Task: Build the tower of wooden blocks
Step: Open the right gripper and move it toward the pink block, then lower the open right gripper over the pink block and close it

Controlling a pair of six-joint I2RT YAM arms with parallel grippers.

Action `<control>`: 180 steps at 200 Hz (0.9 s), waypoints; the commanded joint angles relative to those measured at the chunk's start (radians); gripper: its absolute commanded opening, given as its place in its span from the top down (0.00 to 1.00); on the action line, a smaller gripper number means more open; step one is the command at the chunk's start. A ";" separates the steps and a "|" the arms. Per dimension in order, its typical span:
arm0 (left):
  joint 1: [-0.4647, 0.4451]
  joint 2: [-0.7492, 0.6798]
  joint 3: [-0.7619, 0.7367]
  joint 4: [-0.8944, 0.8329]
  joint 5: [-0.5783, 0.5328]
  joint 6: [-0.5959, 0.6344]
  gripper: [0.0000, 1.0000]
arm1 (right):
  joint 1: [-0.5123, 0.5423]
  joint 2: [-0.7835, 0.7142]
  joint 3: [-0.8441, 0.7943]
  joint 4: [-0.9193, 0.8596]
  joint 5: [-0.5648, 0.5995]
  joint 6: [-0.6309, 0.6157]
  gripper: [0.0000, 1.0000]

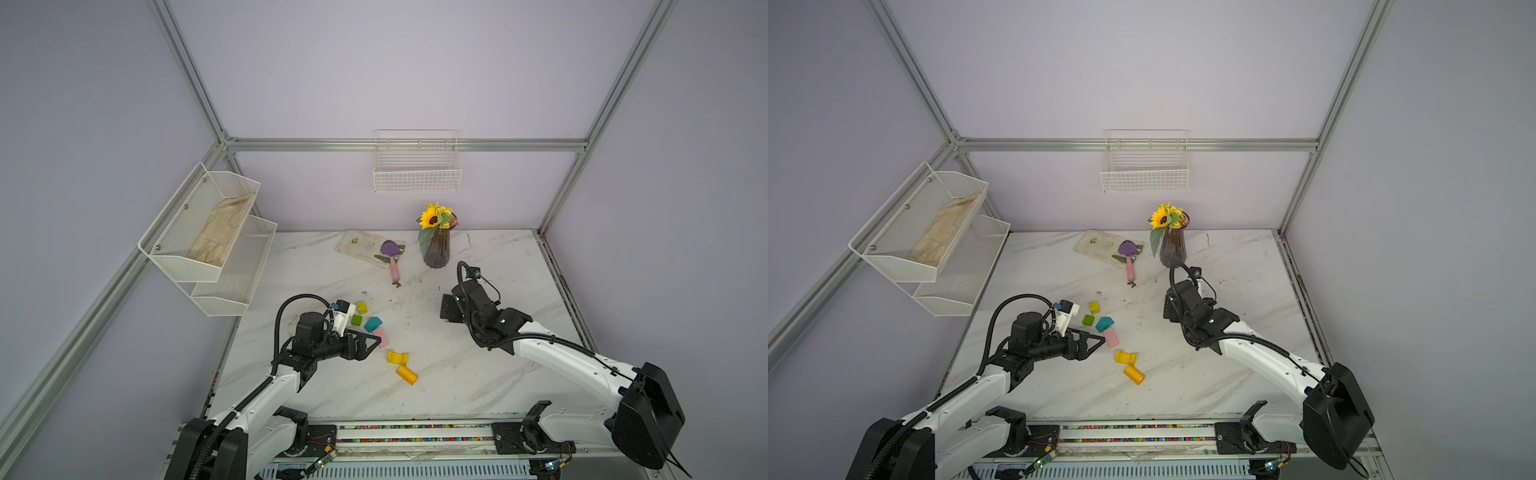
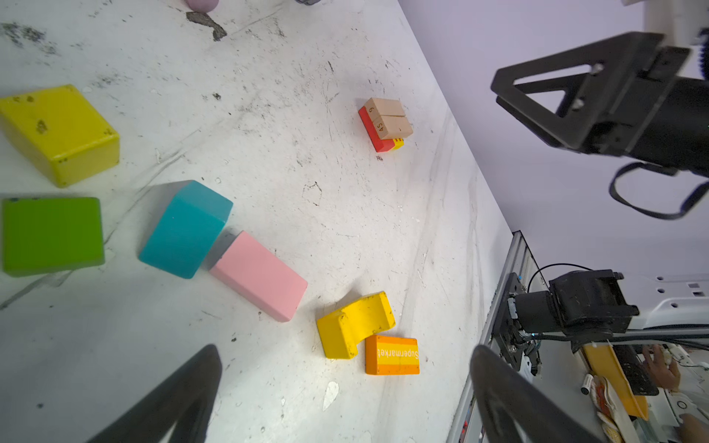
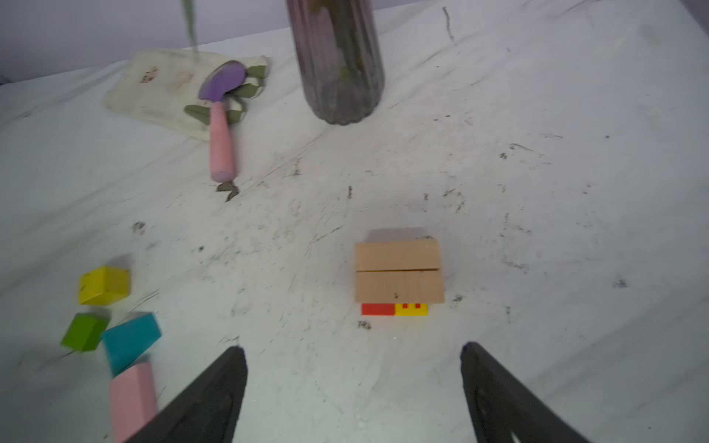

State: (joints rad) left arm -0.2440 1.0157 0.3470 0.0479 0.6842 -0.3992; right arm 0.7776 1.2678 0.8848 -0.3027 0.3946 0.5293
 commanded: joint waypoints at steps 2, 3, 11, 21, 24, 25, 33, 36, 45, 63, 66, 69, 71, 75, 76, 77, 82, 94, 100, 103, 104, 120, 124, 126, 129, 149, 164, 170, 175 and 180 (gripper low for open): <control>-0.006 -0.030 0.020 -0.005 -0.043 0.023 0.00 | 0.130 0.015 -0.015 -0.002 0.053 0.051 0.17; -0.006 -0.031 0.019 -0.005 -0.044 0.023 0.00 | 0.136 0.018 -0.016 0.001 0.053 0.051 0.17; -0.006 -0.037 0.020 -0.011 -0.051 0.022 0.00 | 0.178 0.042 -0.020 0.023 0.054 0.059 0.19; -0.006 -0.047 0.017 -0.018 -0.064 0.020 0.00 | 0.224 0.077 -0.012 0.034 0.062 0.072 0.21; -0.006 -0.051 0.017 -0.022 -0.071 0.020 0.00 | 0.236 0.093 -0.006 0.034 0.064 0.077 0.21; -0.006 -0.052 0.017 -0.023 -0.073 0.019 0.00 | 0.239 0.093 -0.005 0.034 0.065 0.079 0.21; -0.007 -0.060 0.018 -0.034 -0.094 0.018 0.00 | 0.265 0.135 0.012 0.033 0.067 0.089 0.22; -0.006 -0.062 0.019 -0.040 -0.102 0.017 0.00 | 0.274 0.149 0.017 0.031 0.065 0.092 0.23; -0.007 -0.069 0.021 -0.051 -0.117 0.015 0.00 | 0.295 0.186 0.033 0.040 0.056 0.098 0.24; -0.006 -0.080 0.022 -0.069 -0.150 0.016 0.00 | 0.319 0.248 0.041 0.087 0.026 0.100 0.25; -0.006 -0.083 0.023 -0.073 -0.157 0.014 0.00 | 0.320 0.258 0.042 0.098 0.017 0.100 0.26; -0.006 -0.086 0.024 -0.079 -0.167 0.013 0.00 | 0.322 0.268 0.042 0.109 0.009 0.099 0.26; -0.006 -0.087 0.025 -0.082 -0.172 0.014 0.00 | 0.322 0.275 0.042 0.116 0.003 0.098 0.26; -0.005 -0.092 0.026 -0.091 -0.186 0.011 0.00 | 0.324 0.290 0.046 0.126 -0.007 0.098 0.27; -0.005 -0.093 0.027 -0.093 -0.190 0.012 0.00 | 0.325 0.293 0.047 0.129 -0.009 0.098 0.27; -0.005 -0.095 0.027 -0.096 -0.192 0.011 0.00 | 0.325 0.297 0.048 0.130 -0.011 0.098 0.27; -0.006 -0.103 0.029 -0.109 -0.214 0.005 0.00 | 0.327 0.316 0.053 0.140 -0.019 0.096 0.28; -0.005 -0.124 0.032 -0.147 -0.285 -0.021 0.00 | 0.330 0.364 0.090 0.131 -0.038 0.093 0.30; -0.005 -0.138 0.032 -0.162 -0.319 -0.034 0.00 | 0.331 0.390 0.117 0.112 -0.046 0.090 0.31; -0.005 -0.145 0.032 -0.169 -0.332 -0.038 0.00 | 0.332 0.403 0.129 0.105 -0.050 0.088 0.32; -0.005 -0.148 0.031 -0.170 -0.337 -0.039 0.00 | 0.333 0.407 0.132 0.104 -0.051 0.087 0.32; -0.005 -0.191 0.022 -0.186 -0.368 -0.047 0.00 | 0.334 0.468 0.172 0.098 -0.060 0.077 0.34; -0.005 -0.203 0.017 -0.184 -0.370 -0.048 0.00 | 0.334 0.479 0.177 0.103 -0.063 0.075 0.34; -0.005 -0.208 0.015 -0.184 -0.371 -0.049 0.00 | 0.334 0.485 0.177 0.106 -0.064 0.074 0.34; -0.006 -0.216 0.012 -0.182 -0.372 -0.049 0.00 | 0.334 0.493 0.182 0.110 -0.067 0.072 0.34; -0.005 -0.266 -0.022 -0.148 -0.380 -0.055 0.00 | 0.334 0.537 0.200 0.141 -0.098 0.065 0.34; -0.005 -0.292 -0.035 -0.147 -0.392 -0.063 0.00 | 0.334 0.576 0.241 0.130 -0.134 0.053 0.35; -0.005 -0.298 -0.034 -0.151 -0.396 -0.064 0.00 | 0.334 0.592 0.262 0.119 -0.148 0.046 0.35; -0.005 -0.299 -0.035 -0.151 -0.394 -0.064 0.00 | 0.336 0.604 0.275 0.113 -0.153 0.042 0.36; -0.005 -0.299 -0.036 -0.148 -0.392 -0.064 0.00 | 0.337 0.617 0.285 0.111 -0.157 0.038 0.36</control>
State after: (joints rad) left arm -0.2447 0.7330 0.3466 -0.1280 0.3206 -0.4458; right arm 1.1061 1.8389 1.1053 -0.1848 0.2863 0.5911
